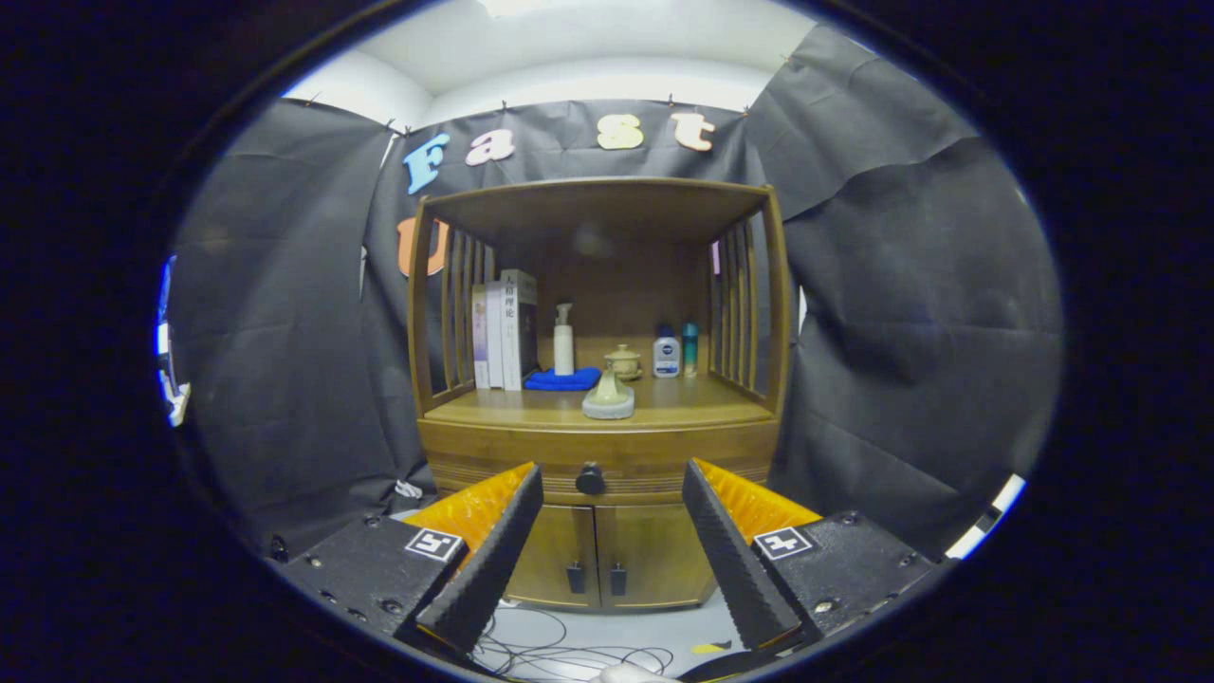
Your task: Pull open the drawer, take out the items inside it, and place them on the countertop above the cabinet.
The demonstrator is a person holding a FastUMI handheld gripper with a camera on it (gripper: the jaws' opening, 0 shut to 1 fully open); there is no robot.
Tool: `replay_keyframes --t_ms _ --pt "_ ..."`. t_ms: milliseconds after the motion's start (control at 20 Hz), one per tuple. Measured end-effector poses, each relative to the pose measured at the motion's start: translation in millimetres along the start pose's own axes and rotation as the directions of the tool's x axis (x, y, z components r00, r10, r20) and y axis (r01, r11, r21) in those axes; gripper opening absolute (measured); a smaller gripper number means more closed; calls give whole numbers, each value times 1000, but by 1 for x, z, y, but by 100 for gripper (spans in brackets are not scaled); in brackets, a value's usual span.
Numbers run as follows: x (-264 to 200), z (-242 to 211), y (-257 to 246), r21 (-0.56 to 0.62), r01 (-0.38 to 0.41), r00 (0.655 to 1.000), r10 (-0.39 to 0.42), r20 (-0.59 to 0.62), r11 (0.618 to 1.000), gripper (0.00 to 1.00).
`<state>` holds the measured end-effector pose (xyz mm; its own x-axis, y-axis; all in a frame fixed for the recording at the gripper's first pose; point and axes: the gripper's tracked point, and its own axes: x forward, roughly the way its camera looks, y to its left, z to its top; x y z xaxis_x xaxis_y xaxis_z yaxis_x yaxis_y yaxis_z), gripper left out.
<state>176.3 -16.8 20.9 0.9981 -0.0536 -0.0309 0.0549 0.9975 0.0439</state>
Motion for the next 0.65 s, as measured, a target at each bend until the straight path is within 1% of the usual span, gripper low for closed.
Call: replay_keyframes --t_ms 300,650 --pt "-22 -1 -22 18 39 999 -39 10 999 97" --pt "-32 3 -30 22 45 999 -45 20 999 97"
